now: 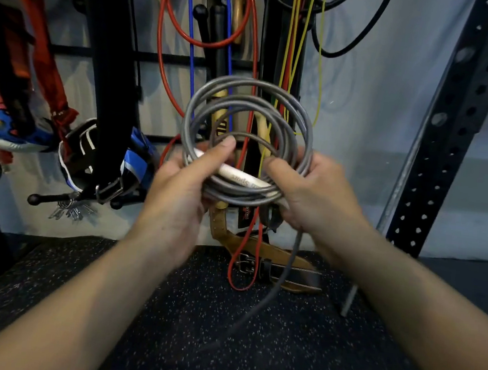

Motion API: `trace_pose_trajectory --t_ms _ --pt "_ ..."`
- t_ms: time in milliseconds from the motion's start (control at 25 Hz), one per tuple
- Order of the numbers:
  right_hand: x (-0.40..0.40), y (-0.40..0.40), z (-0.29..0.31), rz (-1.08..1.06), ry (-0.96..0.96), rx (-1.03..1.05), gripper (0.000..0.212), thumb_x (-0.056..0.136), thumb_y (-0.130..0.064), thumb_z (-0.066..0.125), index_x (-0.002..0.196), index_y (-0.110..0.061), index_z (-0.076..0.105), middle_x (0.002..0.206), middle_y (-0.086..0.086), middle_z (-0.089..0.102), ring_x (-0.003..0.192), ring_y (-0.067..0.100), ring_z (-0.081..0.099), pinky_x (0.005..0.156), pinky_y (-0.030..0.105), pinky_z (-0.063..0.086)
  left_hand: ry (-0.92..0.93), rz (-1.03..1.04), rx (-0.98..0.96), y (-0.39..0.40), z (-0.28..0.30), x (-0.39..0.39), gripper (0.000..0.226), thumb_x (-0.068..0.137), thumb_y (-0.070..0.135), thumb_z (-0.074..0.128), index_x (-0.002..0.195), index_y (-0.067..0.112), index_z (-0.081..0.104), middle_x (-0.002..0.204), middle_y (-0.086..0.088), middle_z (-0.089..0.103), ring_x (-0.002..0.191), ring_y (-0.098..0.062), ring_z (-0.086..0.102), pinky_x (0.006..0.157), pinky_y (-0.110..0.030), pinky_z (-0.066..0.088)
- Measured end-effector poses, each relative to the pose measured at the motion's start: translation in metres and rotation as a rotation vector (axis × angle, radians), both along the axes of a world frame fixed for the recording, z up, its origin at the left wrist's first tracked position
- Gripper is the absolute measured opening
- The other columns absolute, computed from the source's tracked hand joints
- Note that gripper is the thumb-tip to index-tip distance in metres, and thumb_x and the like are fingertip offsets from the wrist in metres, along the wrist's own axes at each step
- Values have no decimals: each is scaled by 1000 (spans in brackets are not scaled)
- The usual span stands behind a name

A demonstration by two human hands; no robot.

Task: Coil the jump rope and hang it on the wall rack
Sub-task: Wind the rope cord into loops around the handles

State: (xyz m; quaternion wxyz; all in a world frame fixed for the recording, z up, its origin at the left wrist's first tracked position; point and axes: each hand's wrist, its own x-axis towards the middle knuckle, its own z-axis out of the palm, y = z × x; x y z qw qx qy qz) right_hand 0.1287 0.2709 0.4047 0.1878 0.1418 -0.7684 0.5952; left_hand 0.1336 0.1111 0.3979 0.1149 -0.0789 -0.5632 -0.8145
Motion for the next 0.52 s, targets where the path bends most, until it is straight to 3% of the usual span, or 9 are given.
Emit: trace_pose_trajectory --t_ms 80,160,240,320,400,520 --pt "-1 16 15 18 34 286 19 92 -21 66 79 -8 65 56 -3 49 41 7 41 40 19 35 118 23 -182 -18 10 -5 65 63 34 85 124 24 63 111 2 78 100 -17 75 97 -45 56" --pt "3 24 28 57 55 602 13 87 -26 70 75 -22 68 60 -4 60 44 9 51 43 22 43 301 37 -553 -33 28 -2 87 61 42 88 138 38 50 127 6 72 111 -8 72 98 -37 54" --pt "7 24 34 69 65 853 11 79 -36 74 74 -27 71 66 -3 69 56 10 62 52 27 49 421 -14 -982 -39 46 5 101 55 55 91 142 53 40 133 16 65 120 0 64 105 -34 48" --pt "11 20 34 89 87 982 11 75 -37 77 79 -27 76 70 -3 73 64 10 67 60 31 53 423 -120 -1281 -33 53 13 108 47 61 91 140 61 35 127 25 64 118 9 61 108 -31 46" --pt "14 16 35 105 139 1009 13 73 -33 79 81 -23 76 68 -3 72 63 9 64 60 28 51 397 -203 -1378 -20 43 16 107 46 57 93 135 62 34 113 24 71 101 12 67 96 -20 52" --pt "16 14 36 124 213 963 15 69 -31 81 74 -20 73 64 -5 66 61 7 57 52 19 44 380 -228 -1293 -6 23 13 103 47 52 97 127 65 33 106 33 70 93 17 64 79 -4 48"
